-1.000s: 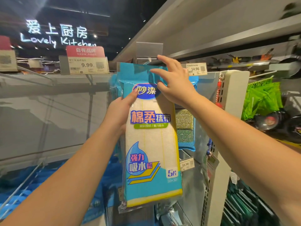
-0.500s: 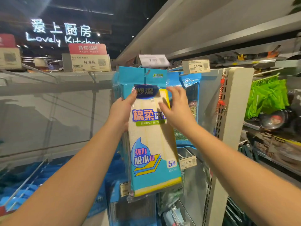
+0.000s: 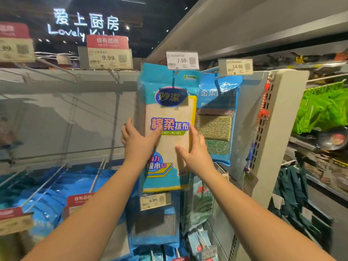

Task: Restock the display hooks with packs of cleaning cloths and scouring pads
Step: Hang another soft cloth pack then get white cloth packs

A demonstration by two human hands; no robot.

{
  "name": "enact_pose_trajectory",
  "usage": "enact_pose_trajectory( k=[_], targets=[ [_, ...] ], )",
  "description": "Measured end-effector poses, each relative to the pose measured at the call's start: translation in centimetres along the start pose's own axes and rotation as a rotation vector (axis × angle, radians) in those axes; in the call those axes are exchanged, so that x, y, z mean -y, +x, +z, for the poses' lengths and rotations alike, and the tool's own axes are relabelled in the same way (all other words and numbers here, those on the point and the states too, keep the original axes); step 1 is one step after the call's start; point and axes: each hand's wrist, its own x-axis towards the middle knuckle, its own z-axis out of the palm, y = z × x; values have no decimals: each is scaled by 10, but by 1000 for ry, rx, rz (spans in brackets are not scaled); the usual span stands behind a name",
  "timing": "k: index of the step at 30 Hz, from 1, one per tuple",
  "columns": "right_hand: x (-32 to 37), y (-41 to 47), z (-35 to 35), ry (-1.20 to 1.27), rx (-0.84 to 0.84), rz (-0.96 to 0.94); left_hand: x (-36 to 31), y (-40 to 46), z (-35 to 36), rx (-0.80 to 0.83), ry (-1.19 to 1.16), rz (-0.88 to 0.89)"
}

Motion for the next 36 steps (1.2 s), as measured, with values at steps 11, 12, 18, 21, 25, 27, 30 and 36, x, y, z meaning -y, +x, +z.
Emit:
enact_pose_trajectory(
  k=[11,12,18,21,25,27,30,36],
  targets=[
    [3,6,-5,-162,90,52,16,-5,15,321,-126,-154],
    [7,2,-9,-178,98,68,16,-6,10,355,-115,-171],
    [32,-51,-18,-270,-50,99,38,-42,-51,279,-21,-200],
    [57,-94,-1,-285,-62,74,55,-82,-112,245,-5,-172],
    [113,-177,64,-278,170,33,107,-145,-233,250,147,-149],
    [149,-231,108,-268,315,37,142,-183,-305,267,225,-198],
    [211,-311,180,-230,523,0,187,-243,-415,279,377,-316],
    [325,-440,314,-233,856,-131,261,-342,-605,200,540,-507]
  ],
)
